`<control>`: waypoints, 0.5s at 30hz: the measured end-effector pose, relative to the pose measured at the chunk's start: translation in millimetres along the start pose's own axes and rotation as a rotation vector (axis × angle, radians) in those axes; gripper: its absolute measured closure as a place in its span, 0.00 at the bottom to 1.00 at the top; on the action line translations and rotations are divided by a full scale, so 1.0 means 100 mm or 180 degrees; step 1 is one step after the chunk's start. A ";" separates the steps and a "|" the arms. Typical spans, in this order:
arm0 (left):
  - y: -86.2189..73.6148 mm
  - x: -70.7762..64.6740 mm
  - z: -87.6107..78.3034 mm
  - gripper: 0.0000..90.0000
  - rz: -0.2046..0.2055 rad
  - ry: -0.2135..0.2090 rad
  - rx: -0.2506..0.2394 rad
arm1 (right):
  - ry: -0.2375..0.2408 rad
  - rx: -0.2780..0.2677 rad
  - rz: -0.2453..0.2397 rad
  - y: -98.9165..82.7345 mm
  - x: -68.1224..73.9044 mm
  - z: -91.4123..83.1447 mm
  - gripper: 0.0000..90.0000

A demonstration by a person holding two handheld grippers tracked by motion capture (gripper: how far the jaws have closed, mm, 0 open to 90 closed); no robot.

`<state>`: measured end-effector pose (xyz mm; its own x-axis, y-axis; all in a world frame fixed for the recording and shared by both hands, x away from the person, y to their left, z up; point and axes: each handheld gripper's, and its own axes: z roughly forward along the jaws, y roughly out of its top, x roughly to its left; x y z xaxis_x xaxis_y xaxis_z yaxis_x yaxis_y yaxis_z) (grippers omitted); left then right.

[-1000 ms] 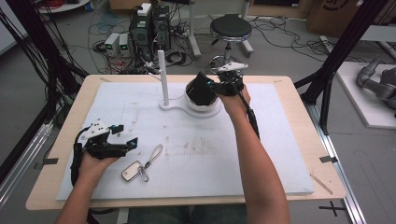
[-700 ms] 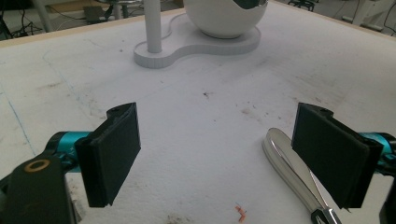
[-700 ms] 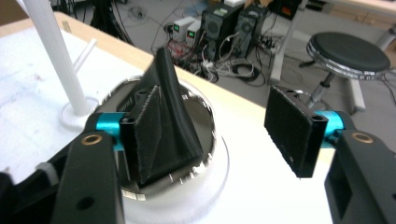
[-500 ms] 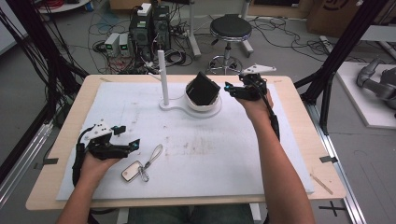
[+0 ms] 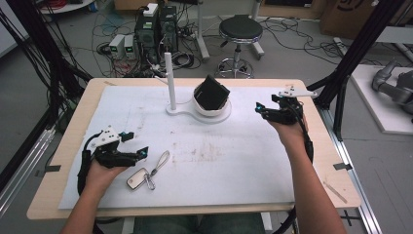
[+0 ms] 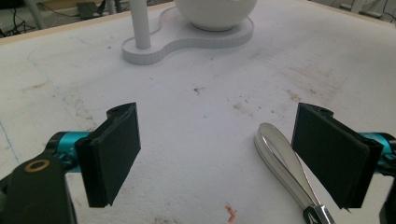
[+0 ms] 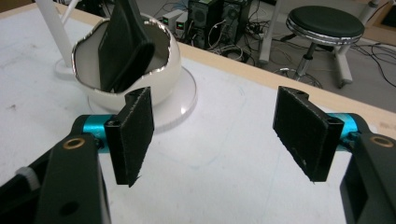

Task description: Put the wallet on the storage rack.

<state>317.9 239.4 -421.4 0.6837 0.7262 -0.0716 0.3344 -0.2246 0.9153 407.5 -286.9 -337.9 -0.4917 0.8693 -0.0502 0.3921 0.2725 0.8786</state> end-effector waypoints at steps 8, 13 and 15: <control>0.00 0.00 0.02 0.17 0.0015 -0.0012 -0.0015 | 0.0036 -0.0052 0.0108 -0.31 0.02 -0.13 0.31; 0.00 0.00 0.03 0.17 -0.0004 -0.0002 -0.0019 | 0.0092 -0.0125 0.0141 -0.47 0.12 -0.16 0.29; 0.00 0.00 0.03 0.17 0.0005 -0.0016 -0.0017 | 0.0093 -0.0127 0.0146 -0.51 0.13 -0.15 0.29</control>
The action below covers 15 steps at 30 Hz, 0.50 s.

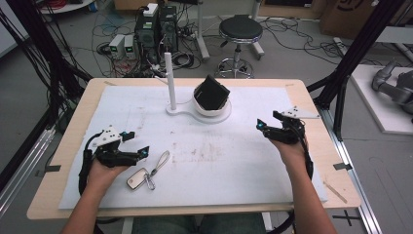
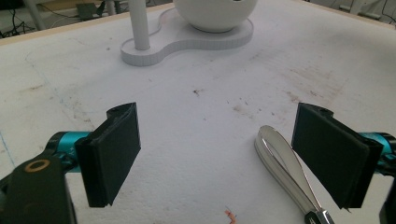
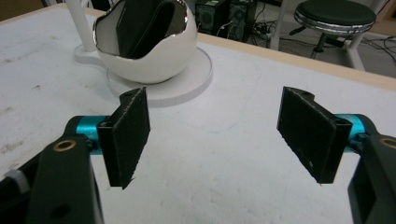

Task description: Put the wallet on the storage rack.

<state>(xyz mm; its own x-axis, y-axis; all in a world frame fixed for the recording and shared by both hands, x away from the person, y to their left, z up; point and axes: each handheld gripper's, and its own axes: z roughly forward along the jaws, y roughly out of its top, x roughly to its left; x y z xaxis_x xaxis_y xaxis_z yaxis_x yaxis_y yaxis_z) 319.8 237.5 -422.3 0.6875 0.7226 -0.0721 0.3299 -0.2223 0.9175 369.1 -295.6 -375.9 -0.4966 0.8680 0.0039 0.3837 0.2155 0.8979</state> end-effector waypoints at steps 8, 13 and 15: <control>0.00 -0.02 0.02 0.17 0.0042 -0.0036 0.0022 | 0.0059 0.0018 0.0083 -0.18 0.04 0.02 0.23; 0.00 -0.04 0.01 0.17 0.0040 -0.0038 0.0025 | 0.0065 0.0080 0.0089 -0.21 0.04 0.05 0.22; 0.01 -0.04 0.01 0.17 0.0037 -0.0036 0.0020 | 0.0060 0.0109 0.0076 -0.21 0.04 0.06 0.22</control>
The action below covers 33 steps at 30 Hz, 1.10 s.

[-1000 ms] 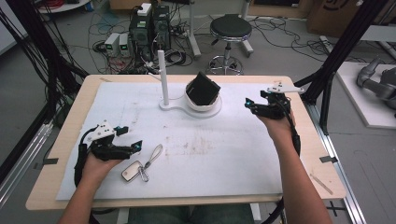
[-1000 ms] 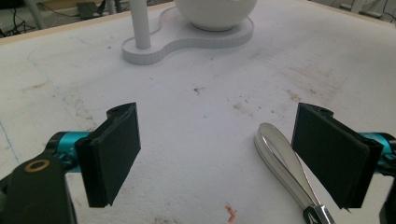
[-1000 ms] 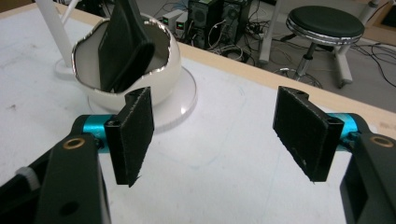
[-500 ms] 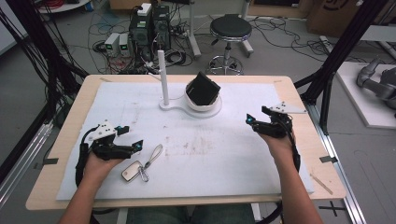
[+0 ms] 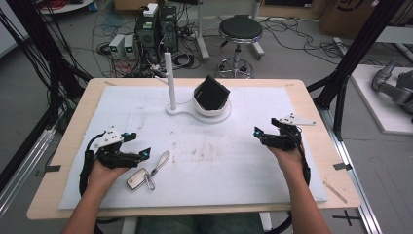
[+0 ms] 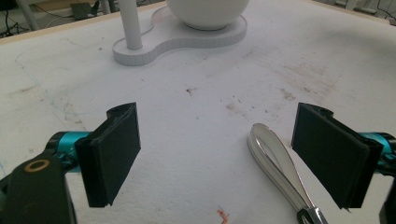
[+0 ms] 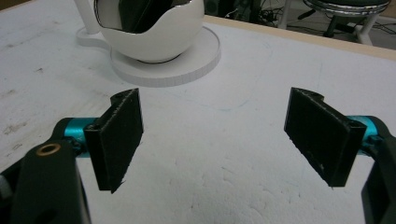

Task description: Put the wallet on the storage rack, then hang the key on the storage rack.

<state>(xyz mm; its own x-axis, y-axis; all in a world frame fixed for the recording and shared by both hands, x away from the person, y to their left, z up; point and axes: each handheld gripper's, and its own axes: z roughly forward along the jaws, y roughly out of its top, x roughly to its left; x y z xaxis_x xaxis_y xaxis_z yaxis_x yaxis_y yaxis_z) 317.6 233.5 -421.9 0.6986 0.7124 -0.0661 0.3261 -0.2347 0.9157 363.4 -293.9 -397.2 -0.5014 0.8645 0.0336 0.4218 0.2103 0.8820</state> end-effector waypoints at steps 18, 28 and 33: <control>-0.03 -0.15 0.11 0.17 0.0052 -0.0126 0.0156 | -0.0051 -0.0035 0.0038 0.00 -0.07 0.00 0.22; -0.10 -0.31 0.26 0.17 0.0147 -0.0242 0.0534 | -0.0041 0.0001 0.0008 -0.01 -0.07 0.03 0.22; -0.13 -0.37 0.32 0.19 0.0272 -0.0199 0.0824 | -0.0039 -0.0001 0.0026 -0.01 -0.08 0.03 0.22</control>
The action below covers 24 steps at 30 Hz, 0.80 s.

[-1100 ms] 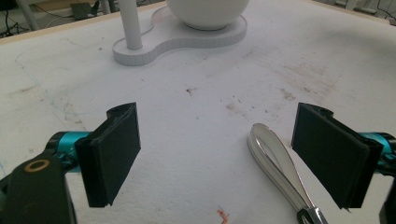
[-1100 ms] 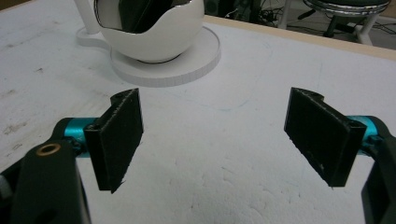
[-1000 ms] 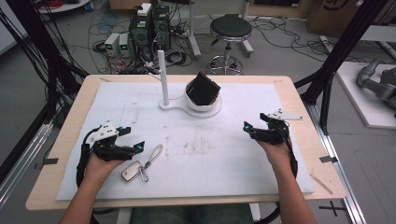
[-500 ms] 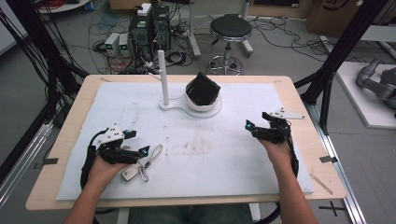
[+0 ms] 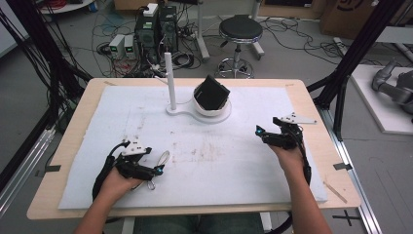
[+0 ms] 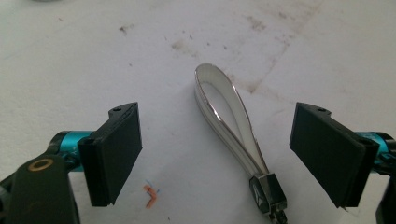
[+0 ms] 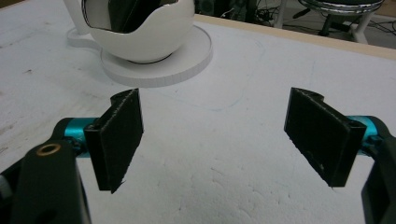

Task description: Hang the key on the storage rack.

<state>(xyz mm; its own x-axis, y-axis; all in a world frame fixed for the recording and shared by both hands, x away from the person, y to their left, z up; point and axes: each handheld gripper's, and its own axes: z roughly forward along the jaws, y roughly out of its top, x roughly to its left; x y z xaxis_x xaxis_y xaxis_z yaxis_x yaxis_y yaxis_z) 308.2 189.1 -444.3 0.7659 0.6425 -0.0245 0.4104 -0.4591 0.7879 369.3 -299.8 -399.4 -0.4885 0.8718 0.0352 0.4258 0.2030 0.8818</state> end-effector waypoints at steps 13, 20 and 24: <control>-0.07 -0.07 -0.08 0.66 0.0102 -0.0084 0.0264 | -0.0008 0.0002 0.0045 -0.01 -0.03 0.01 0.22; -0.05 -0.09 -0.09 0.90 0.0136 -0.0088 0.0330 | -0.0013 0.0023 0.0052 -0.01 -0.03 0.01 0.22; -0.03 -0.10 -0.09 0.90 0.0205 -0.0079 0.0367 | -0.0018 0.0028 0.0046 -0.01 -0.03 0.02 0.22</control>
<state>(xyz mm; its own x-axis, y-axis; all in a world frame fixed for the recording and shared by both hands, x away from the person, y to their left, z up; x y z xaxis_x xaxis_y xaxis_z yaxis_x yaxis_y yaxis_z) 295.0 189.8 -440.9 0.8039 0.5947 0.0074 0.4131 -0.5672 0.7125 371.5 -301.9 -401.1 -0.4781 0.8771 0.0452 0.4393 0.1943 0.8771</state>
